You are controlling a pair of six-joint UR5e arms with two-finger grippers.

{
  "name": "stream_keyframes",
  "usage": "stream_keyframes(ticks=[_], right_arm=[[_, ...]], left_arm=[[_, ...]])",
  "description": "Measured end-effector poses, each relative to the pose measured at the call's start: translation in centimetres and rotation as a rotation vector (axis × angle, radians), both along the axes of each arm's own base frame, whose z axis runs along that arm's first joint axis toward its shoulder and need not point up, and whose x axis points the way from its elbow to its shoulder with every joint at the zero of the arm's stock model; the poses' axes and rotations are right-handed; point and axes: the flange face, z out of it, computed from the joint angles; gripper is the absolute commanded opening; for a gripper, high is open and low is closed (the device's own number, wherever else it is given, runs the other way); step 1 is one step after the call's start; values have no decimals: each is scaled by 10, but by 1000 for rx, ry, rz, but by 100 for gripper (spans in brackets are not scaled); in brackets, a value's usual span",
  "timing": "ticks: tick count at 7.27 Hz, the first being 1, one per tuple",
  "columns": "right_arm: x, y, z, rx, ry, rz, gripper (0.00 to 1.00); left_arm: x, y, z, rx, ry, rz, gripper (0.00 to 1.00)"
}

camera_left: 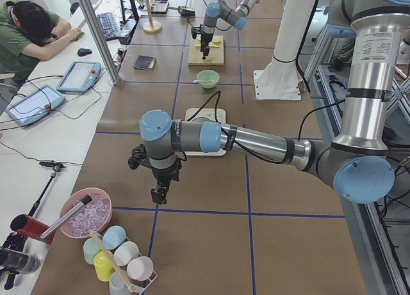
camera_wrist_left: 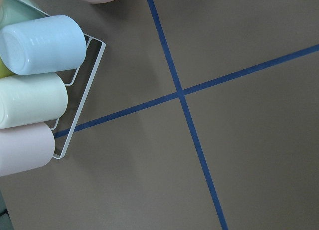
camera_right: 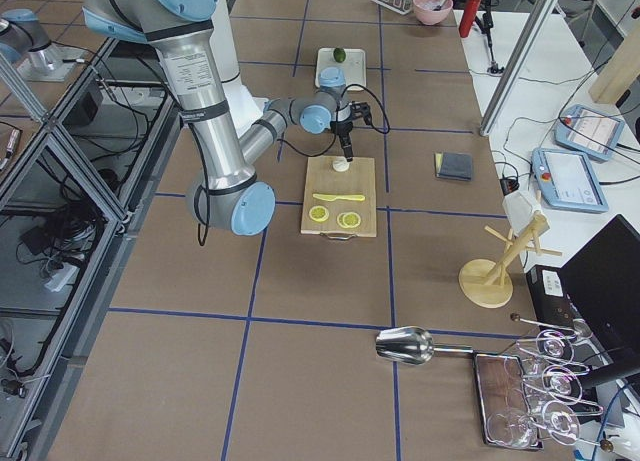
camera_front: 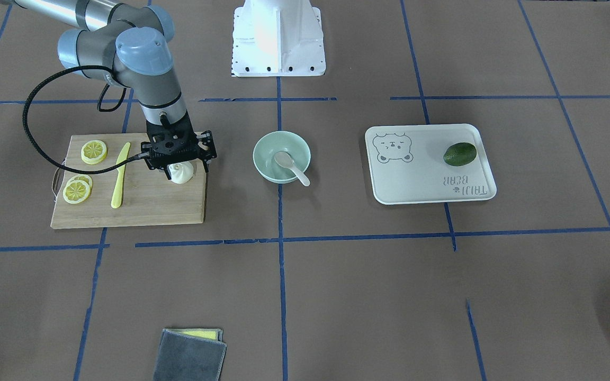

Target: Put spoon and bun in bowl

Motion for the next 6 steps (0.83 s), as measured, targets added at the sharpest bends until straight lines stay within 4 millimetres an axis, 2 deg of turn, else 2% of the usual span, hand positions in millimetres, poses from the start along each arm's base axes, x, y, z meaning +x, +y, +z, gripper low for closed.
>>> stream_keyframes(ticks=[1, 2, 3, 4, 6], right_arm=[[0, 2, 7, -7, 12, -2, 67], [0, 3, 13, -15, 26, -4, 58], [0, 4, 17, -22, 39, -6, 23], [-2, 7, 18, -27, 48, -11, 0], [-4, 8, 17, -27, 50, -16, 0]], left_arm=[[0, 0, 0, 1, 0, 0, 100], [0, 0, 0, 2, 5, 0, 100], [1, 0, -1, 2, 16, 0, 100], [2, 0, -1, 2, 26, 0, 100], [3, 0, -1, 1, 33, 0, 100]])
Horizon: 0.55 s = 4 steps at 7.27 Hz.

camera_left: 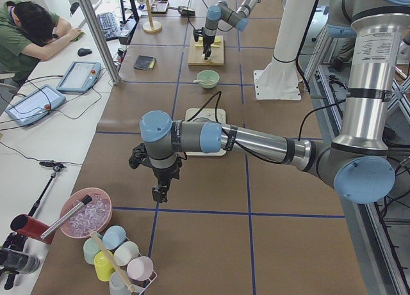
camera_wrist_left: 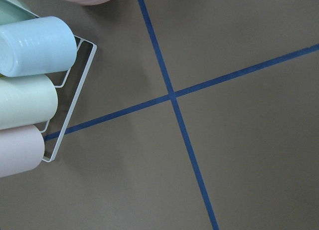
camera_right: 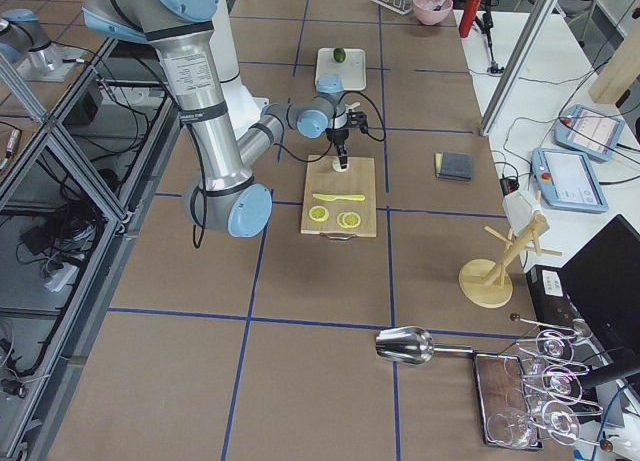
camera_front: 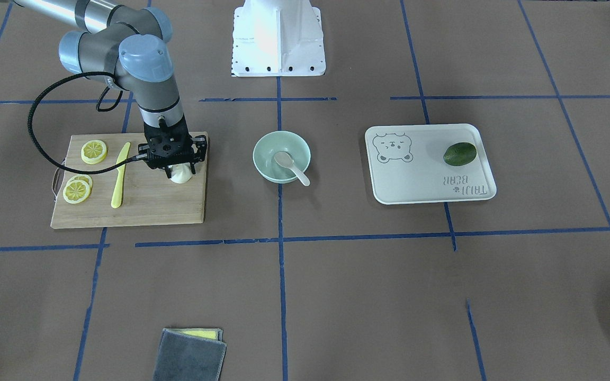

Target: Put spoon and bun in bowl

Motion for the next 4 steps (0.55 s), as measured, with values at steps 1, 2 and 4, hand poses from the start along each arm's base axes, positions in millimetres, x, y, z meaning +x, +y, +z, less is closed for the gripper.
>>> stream_keyframes(ticks=[1, 2, 4], right_arm=[[-1, 0, -4, 3, -5, 0, 0], [-1, 0, -12, 8, -18, 4, 0], [-12, -3, -55, -2, -62, 43, 0]], left_arm=[[0, 0, 0, 0, 1, 0, 100], [0, 0, 0, 0, 1, 0, 100], [0, 0, -1, 2, 2, 0, 100]])
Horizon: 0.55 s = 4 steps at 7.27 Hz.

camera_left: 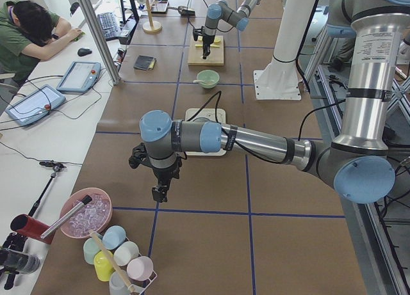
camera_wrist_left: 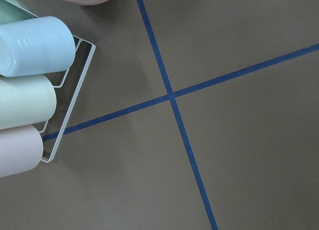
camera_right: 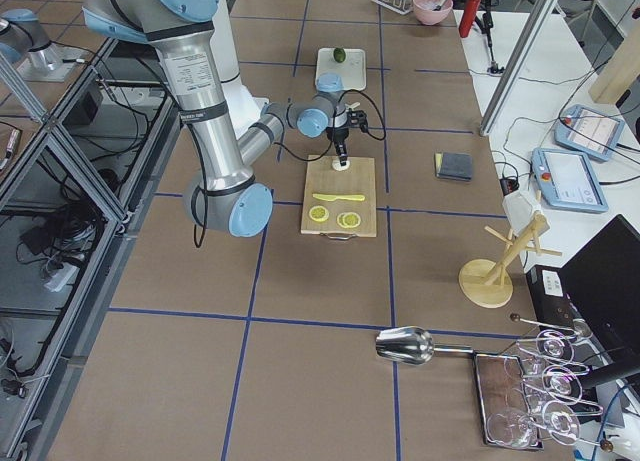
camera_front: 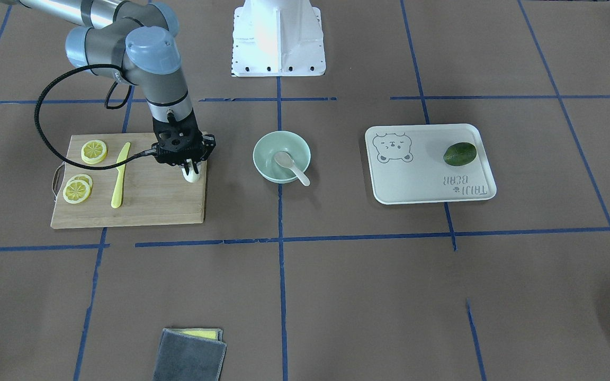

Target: Put spoon and bun in bowl

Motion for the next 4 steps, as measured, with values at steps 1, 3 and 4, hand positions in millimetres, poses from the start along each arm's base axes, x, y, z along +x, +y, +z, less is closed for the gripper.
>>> stream_keyframes(ticks=[1, 3, 4], right_arm=[[-11, -3, -42, -22, -14, 28, 0], [-59, 6, -118, -58, -21, 88, 0], [-94, 15, -137, -66, -6, 110, 2]], left_arm=[[0, 0, -1, 1, 0, 0, 100], [0, -1, -1, 3, 1, 0, 100], [0, -1, -1, 4, 1, 0, 100]])
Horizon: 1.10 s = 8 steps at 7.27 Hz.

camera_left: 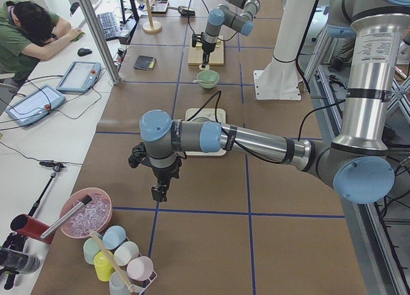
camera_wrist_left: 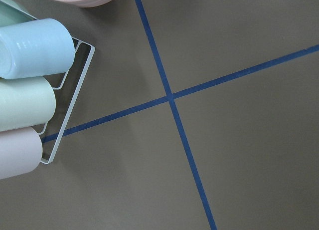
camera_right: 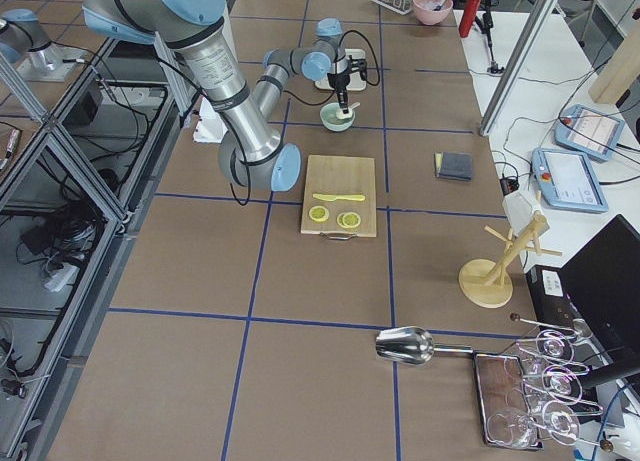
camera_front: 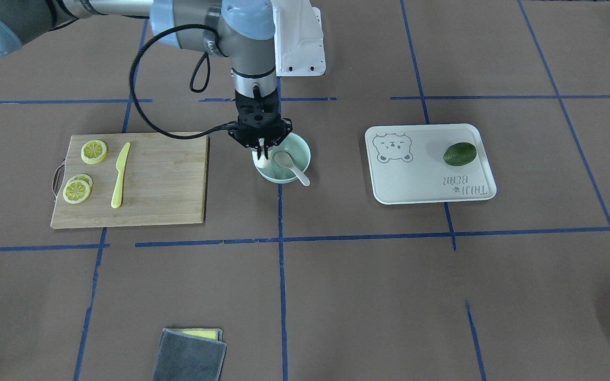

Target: Put spoon and bun in bowl

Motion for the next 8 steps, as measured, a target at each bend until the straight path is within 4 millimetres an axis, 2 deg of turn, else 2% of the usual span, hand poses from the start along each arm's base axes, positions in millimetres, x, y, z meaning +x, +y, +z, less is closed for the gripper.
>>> stream_keyframes(ticks=[1, 2, 3, 5, 8], right_arm=[[-26, 12, -8, -5, 15, 6, 32], [-40, 22, -5, -8, 30, 1, 96], [-46, 27, 2, -9, 43, -3, 100], [-46, 28, 12, 8, 64, 5, 100], [-43, 29, 8, 21, 58, 4, 100]], left_arm=[[0, 0, 0, 1, 2, 0, 100], [1, 0, -1, 1, 10, 0, 100], [2, 0, -1, 0, 21, 0, 100], [2, 0, -1, -2, 30, 1, 100], [2, 1, -1, -3, 31, 1, 100]])
